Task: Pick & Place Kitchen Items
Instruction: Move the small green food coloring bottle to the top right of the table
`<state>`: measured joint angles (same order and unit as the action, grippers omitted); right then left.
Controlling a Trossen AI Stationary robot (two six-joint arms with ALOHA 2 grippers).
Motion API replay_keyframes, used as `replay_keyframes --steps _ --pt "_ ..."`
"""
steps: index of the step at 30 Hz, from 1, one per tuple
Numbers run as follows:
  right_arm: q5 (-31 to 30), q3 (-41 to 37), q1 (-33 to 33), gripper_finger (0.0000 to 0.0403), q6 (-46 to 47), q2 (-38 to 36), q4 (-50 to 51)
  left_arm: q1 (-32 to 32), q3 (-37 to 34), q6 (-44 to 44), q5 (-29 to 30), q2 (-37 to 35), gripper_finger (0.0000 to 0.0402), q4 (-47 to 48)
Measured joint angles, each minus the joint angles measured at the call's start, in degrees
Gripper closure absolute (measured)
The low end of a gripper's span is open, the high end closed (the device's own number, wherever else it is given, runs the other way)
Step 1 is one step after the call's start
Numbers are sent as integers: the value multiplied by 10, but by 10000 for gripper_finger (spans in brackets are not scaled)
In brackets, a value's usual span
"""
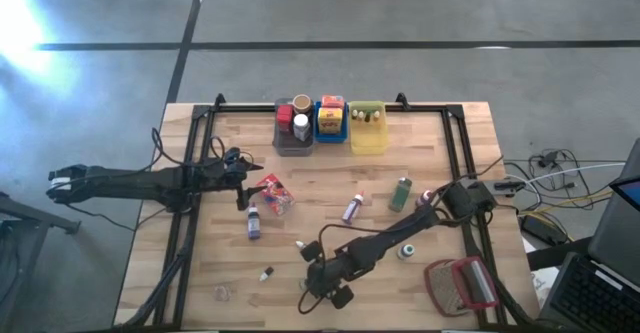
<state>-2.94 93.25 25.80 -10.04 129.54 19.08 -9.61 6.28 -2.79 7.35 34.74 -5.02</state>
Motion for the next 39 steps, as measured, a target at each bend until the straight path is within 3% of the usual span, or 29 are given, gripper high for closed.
replay_keyframes --steps 26,31,39 --pt "4 9 1 393 -1 0 -4 0 0 0 0 0 99 0" --pt "4 8 0 371 14 0 -4 0 0 0 0 0 101 0" --pt "29 7 0 298 42 0 -8 0 0 0 0 0 100 0"
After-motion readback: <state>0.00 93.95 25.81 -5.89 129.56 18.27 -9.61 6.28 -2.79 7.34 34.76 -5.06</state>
